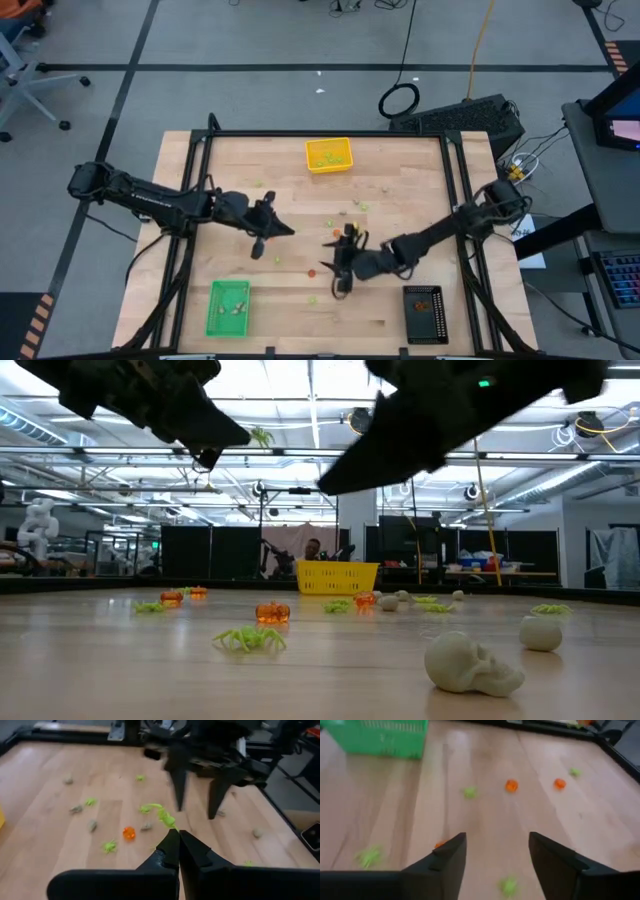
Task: Sort Halloween decoration
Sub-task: Put the green spider toy into the yellow bin
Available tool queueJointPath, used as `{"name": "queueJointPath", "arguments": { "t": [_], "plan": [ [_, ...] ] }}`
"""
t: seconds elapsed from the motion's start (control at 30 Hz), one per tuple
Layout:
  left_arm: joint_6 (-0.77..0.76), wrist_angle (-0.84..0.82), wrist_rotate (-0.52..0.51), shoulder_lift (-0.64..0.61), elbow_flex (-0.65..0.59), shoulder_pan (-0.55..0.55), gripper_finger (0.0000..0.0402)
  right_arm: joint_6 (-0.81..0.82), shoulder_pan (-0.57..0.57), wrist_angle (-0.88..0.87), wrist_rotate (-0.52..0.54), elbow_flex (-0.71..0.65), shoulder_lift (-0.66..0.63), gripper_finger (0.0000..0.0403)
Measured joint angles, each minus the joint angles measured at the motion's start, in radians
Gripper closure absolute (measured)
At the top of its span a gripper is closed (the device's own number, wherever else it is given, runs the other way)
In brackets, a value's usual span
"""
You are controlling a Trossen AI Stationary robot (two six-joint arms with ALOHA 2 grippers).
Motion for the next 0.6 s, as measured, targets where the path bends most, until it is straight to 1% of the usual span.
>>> {"name": "queueJointPath", "arguments": {
  "t": [0.13,0.2,0.27,0.4,0.6],
  "plan": [
    [0.053,0.007,-0.001,0.000,0.000,-0.038,0.0402,-0.059,-0.081,0.097,-0.152,0.000,0.001,0.0167],
    [0.084,0.010,-0.002,0.003,0.000,-0.056,0.0402,-0.074,-0.114,0.158,-0.242,0.000,0.001,0.0163],
    [0.114,0.023,-0.002,0.011,0.000,-0.072,0.0402,-0.085,-0.140,0.204,-0.293,0.000,0.000,0.0161],
    [0.160,0.071,-0.004,0.032,0.001,-0.093,0.0402,-0.122,-0.168,0.280,-0.356,0.000,0.000,0.0161],
    [0.185,0.104,-0.006,0.071,0.001,-0.094,0.0402,-0.146,-0.178,0.321,-0.373,0.000,0.000,0.0176]
  ]
}}
